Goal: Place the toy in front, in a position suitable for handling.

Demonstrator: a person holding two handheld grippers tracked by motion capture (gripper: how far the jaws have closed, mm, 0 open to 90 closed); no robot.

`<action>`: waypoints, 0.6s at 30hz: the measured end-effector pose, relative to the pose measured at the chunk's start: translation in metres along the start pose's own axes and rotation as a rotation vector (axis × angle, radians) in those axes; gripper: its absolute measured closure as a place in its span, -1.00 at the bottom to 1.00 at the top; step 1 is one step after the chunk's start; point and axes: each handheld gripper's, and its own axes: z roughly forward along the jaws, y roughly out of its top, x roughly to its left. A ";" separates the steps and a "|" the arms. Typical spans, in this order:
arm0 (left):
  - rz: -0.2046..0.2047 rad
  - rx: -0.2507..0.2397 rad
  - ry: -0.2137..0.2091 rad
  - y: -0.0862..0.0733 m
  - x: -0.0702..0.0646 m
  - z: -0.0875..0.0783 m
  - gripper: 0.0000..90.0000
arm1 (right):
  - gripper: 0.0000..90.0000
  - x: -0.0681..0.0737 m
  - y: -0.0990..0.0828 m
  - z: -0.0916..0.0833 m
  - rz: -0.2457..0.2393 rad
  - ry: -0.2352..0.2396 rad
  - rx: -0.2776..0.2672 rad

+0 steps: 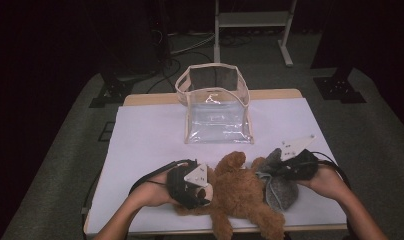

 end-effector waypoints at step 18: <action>0.001 -0.009 0.017 0.005 0.007 -0.006 -0.12 | 0.77 0.053 0.060 0.027 -0.204 0.111 -0.028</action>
